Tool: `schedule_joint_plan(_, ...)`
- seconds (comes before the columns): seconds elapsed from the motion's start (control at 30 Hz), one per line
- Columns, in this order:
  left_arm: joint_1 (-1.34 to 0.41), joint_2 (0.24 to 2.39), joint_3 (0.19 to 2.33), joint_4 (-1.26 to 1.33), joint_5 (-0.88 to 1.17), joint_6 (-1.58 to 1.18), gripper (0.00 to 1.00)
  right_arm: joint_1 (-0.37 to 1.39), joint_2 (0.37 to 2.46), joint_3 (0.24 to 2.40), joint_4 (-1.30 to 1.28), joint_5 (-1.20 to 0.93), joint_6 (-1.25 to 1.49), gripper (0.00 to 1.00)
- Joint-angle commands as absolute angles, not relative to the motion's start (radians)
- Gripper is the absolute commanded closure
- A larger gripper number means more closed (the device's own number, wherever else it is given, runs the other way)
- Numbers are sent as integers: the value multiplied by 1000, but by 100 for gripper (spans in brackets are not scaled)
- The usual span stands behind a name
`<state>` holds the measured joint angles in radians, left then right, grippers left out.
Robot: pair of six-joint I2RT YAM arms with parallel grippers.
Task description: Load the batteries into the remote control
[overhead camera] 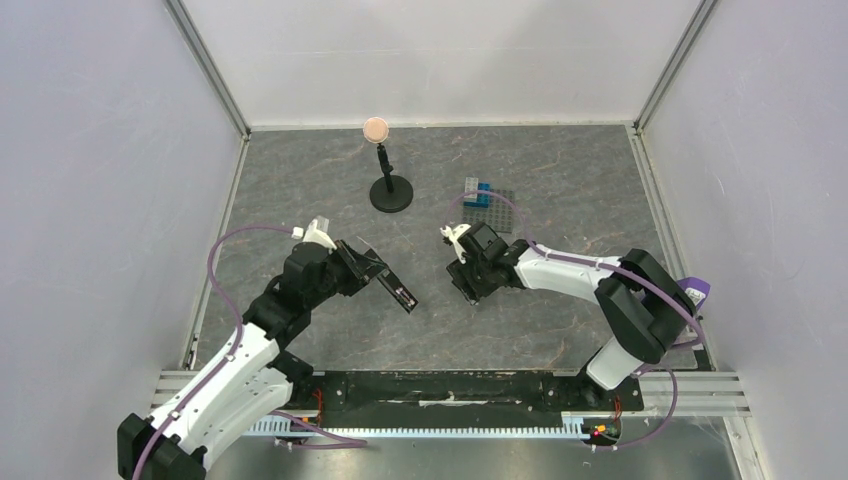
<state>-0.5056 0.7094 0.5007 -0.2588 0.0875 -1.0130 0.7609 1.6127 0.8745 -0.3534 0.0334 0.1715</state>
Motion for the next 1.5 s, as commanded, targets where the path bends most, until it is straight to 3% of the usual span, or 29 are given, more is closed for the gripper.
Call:
schedule_joint_plan(0.0,-492,716,502,-201,113,-1008,98,759,1640,904,-365,28,173,45)
schedule_joint_plan(0.47,-479,716,483,-175,149,-1002,98,758,1660,920,-391,23,233,64)
schedule_joint_plan(0.97,-479,711,453,58,234,-863,98,815,1168,753,-158,-154,203,70)
schedule_joint_plan(1.2,-480,699,499,144,382,-699,98,1005,1018,736,-102,-21,213,70)
schedule_joint_plan(1.47,-480,613,483,166,352,-666,98,1153,971,709,-33,159,187,71)
